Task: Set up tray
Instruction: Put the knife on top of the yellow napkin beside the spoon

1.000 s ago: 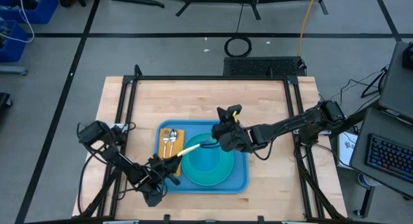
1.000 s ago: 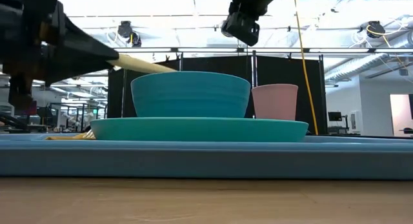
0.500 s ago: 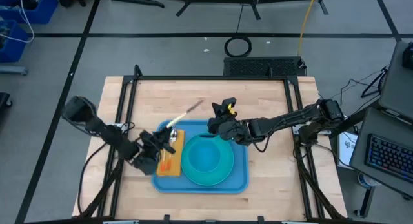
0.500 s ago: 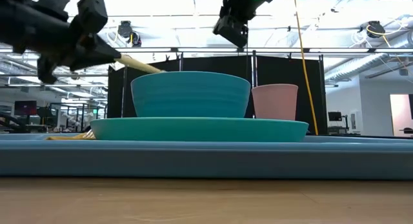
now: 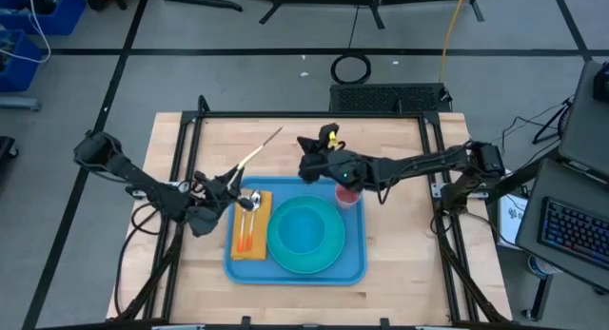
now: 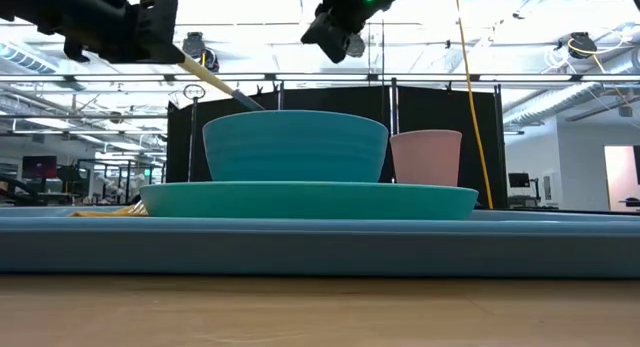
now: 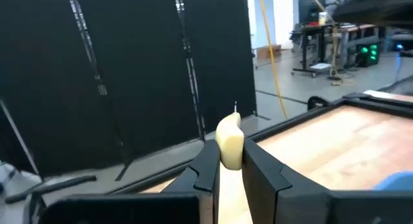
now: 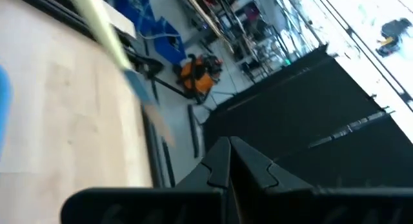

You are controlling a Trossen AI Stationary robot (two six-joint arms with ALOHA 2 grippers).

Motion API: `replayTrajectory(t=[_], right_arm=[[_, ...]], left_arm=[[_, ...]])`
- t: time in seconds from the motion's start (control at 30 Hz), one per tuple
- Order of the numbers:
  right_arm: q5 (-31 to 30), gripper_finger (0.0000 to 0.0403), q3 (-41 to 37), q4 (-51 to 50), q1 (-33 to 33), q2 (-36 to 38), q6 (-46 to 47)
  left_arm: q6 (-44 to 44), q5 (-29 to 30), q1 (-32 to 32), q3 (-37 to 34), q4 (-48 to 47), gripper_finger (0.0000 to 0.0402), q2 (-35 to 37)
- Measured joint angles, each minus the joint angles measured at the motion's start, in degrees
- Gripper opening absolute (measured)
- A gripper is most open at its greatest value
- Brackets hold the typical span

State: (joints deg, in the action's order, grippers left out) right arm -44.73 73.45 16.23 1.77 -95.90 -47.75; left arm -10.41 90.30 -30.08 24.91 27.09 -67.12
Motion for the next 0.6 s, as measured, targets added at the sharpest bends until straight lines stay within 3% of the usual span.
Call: replayTrajectory(t=[0.27, 0.47, 0.6], right_arm=[[-1.23, 0.0000, 0.00, 5.74, -3.65, -0.04, -4.23], [1.82, 0.0000, 0.00, 9.23, -5.82, -0.02, -1.51], [7.74, 0.0000, 0.09, 7.98, -7.85, -0.02, 1.38]], left_arm=[[7.57, -0.22, -0.11, 0.00, 0.21, 0.0045, 0.14], [18.69, -0.23, 3.34, 0.00, 0.14, 0.0045, 0.10], [25.86, -0.26, 5.31, 0.08, 0.24, 0.0045, 0.10]])
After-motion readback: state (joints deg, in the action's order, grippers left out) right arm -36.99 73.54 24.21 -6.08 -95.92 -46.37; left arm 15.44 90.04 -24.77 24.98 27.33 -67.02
